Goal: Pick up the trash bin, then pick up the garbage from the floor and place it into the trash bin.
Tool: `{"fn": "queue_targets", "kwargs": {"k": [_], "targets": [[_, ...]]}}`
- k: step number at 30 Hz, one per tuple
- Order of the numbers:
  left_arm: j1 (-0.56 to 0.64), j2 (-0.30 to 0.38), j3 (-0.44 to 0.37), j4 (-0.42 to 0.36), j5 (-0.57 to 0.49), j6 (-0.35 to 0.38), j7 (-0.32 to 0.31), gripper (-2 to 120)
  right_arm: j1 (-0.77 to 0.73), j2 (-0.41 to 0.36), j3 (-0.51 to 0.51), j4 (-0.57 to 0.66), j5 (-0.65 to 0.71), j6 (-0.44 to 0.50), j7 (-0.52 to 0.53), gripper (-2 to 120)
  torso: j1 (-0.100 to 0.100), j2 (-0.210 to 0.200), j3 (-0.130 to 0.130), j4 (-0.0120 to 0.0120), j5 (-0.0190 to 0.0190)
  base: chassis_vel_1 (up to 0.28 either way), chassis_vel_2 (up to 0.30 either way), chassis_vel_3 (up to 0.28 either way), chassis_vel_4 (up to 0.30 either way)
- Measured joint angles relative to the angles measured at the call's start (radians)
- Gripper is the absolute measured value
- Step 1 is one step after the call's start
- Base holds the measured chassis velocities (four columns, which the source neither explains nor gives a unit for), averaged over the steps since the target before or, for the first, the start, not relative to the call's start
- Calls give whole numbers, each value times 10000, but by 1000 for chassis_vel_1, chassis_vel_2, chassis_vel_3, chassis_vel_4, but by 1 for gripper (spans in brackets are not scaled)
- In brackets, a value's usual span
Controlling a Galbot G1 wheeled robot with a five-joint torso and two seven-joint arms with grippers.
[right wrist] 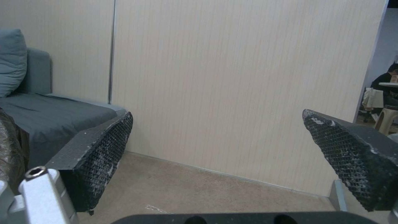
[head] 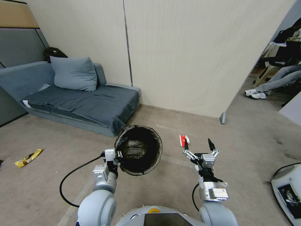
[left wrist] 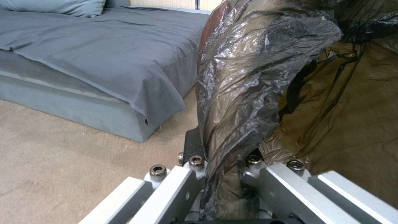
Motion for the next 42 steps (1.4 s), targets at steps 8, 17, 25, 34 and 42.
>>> {"fn": "queue_targets", "kwargs": {"k": [8, 17, 25, 34, 42], "targets": [[1, -17, 3, 10, 10, -9, 0, 1, 4, 0, 5, -6, -4, -4, 5, 100, 0, 0, 0, 1, -1, -56, 62, 69, -61], [6, -42, 12, 10, 20, -20, 2, 1, 10, 1, 12, -19, -5, -6, 9, 100, 0, 0, 0, 1, 0, -58, 70, 65, -74], [-5, -49, 20, 17, 27, -27, 26, 1, 13, 0, 18, -32, -8, -6, 11, 100, 1, 0, 0, -1, 0, -64, 56, 61, -64], [-2, -36, 18, 19, 30, -45, 46, 1, 20, 0, 24, -48, -12, -8, 11, 100, 1, 0, 0, 1, 0, -60, 64, 63, -53], [-2, 38, -18, 1, 24, -51, 82, 1, 24, 0, 26, -65, -16, -10, 10, 100, 1, 1, 0, 0, 0, -68, 62, 65, -68]]}}
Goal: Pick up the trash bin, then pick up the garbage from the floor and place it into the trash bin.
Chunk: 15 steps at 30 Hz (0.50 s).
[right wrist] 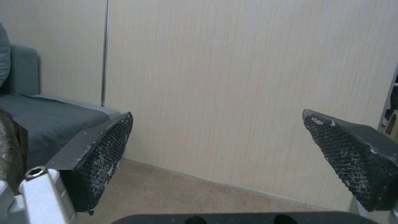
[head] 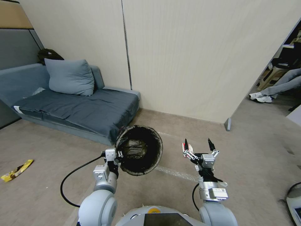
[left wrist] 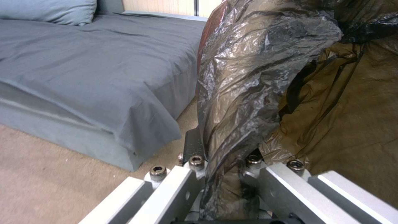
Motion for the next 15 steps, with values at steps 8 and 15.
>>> {"fn": "queue_targets", "kwargs": {"k": [8, 15], "targets": [[-4, 44, 1, -7, -8, -11, 10, 1, 0, 0, 2, -7, -3, -6, 0, 100, 0, 0, 0, 1, 0, -57, 66, 68, -70], [9, 50, 14, -41, -8, -17, 16, 1, -3, 0, 8, -12, -6, -11, 0, 100, 0, 0, 0, 0, 0, -70, 51, 61, -64]]}}
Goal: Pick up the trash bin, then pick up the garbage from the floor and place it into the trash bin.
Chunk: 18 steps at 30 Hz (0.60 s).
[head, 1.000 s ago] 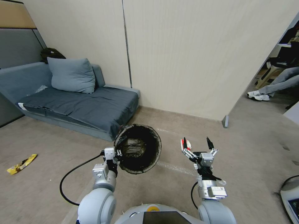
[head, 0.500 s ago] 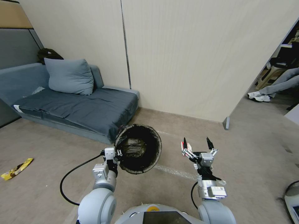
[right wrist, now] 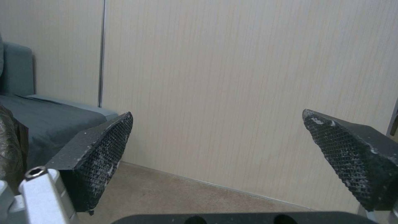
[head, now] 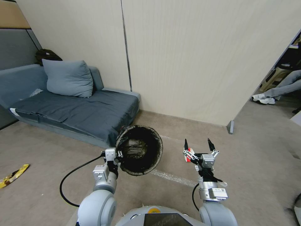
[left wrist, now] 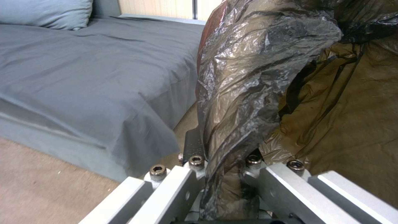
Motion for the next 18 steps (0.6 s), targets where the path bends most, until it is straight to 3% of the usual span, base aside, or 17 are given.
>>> {"fn": "queue_targets", "kwargs": {"k": [18], "targets": [[-25, -27, 21, 42, 6, -43, 5, 1, -4, 0, 11, -30, -32, -11, 0, 100, 0, 0, 0, 1, 0, -67, 69, 73, -74]]}}
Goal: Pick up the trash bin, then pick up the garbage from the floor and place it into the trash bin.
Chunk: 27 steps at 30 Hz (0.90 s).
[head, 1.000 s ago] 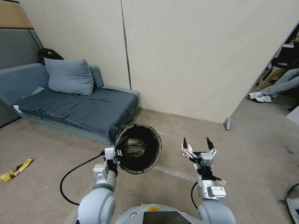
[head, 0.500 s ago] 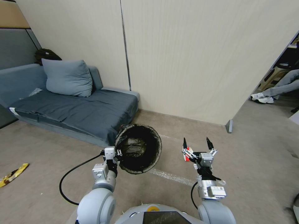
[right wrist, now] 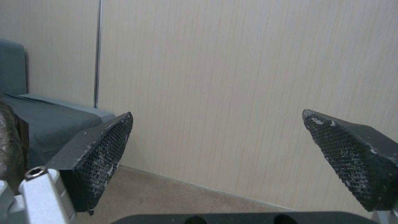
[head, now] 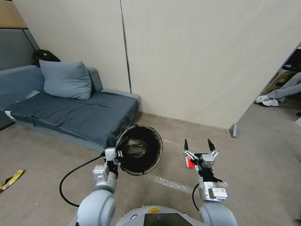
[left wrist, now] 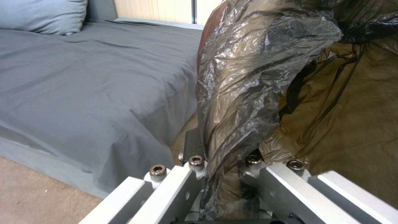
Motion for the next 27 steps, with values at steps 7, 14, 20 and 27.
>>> {"fn": "queue_targets", "kwargs": {"k": [7, 14, 20, 27], "targets": [[-24, -16, -2, 34, 1, -4, 0, 1, 4, 0, 3, -26, -17, 3, -13, 100, 0, 0, 0, 0, 0, -21, 16, 14, -23], [-37, -36, 13, 61, 4, -9, 0, 1, 56, 0, 29, -186, -83, 232, -190, 100, 0, 0, 0, -1, 1, 0, 0, 0, 0], [-34, -52, 33, 66, 9, -11, 4, 1, 107, 1, 68, -211, -92, 179, -191, 100, 0, 0, -1, -2, 0, 0, 0, 0, 0], [-33, -51, 41, 83, 23, -11, 35, 1, 422, 1, 313, -292, -90, -253, -112, 100, 0, 0, 0, 0, 1, 0, 0, 0, 0]]}}
